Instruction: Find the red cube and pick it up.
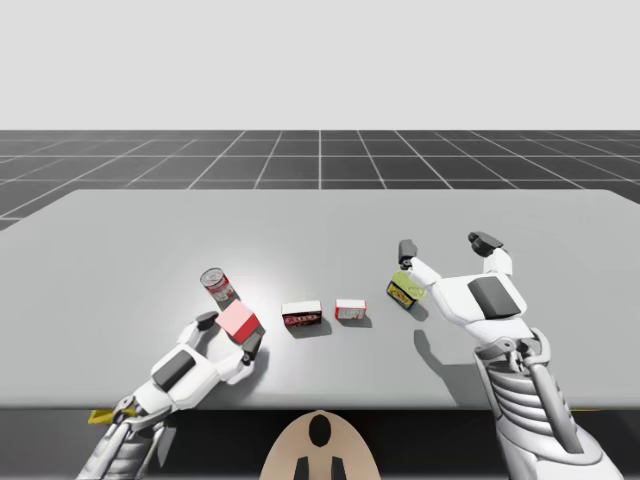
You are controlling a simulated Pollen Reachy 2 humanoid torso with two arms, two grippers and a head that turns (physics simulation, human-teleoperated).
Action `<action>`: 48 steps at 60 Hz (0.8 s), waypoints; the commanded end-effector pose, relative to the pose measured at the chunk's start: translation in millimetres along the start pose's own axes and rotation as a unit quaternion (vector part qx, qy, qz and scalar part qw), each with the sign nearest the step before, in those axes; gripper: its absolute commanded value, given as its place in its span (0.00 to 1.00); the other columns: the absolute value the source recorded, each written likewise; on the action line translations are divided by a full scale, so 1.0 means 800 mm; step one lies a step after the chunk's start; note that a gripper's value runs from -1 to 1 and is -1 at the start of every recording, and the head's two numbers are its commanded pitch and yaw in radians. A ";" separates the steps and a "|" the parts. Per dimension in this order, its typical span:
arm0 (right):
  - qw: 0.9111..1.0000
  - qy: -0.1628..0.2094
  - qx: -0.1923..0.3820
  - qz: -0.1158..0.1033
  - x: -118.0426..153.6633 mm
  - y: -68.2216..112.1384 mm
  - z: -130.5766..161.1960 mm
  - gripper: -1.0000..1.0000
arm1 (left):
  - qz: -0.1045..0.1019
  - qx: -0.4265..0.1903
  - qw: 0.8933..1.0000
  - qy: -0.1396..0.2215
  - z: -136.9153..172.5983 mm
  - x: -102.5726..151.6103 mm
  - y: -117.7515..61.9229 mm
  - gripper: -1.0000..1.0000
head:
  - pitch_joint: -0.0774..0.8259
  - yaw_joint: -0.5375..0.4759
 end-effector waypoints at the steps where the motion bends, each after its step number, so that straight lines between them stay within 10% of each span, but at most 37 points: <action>1: 1.000 0.000 0.000 -0.002 0.000 0.000 0.000 0.00 | -0.001 0.003 1.000 0.001 -0.022 0.005 -0.002 0.00 | 0.89 0.84; 20: 1.000 -0.001 0.000 -0.002 0.001 -0.001 0.001 0.00 | -0.004 0.014 1.000 0.009 -0.035 0.000 -0.007 0.02 | 0.89 0.83; 22: 1.000 -0.001 -0.001 -0.002 0.001 -0.001 0.001 0.00 | -0.005 0.015 1.000 0.008 -0.034 -0.001 -0.007 0.23 | 0.89 0.83; 23: 1.000 -0.002 -0.001 -0.002 0.001 -0.002 0.001 0.00 | -0.005 0.015 1.000 0.008 -0.033 -0.002 -0.008 0.88 | 0.88 0.83; 24: 1.000 -0.002 -0.001 -0.002 0.001 -0.002 0.001 0.00 | -0.005 0.015 1.000 0.008 -0.033 -0.002 -0.008 0.97 | 0.88 0.83; 48: 1.000 -0.002 -0.002 -0.001 0.000 -0.003 0.001 0.00 | -0.008 0.019 1.000 0.010 -0.028 -0.004 -0.007 0.96 | 0.74 0.83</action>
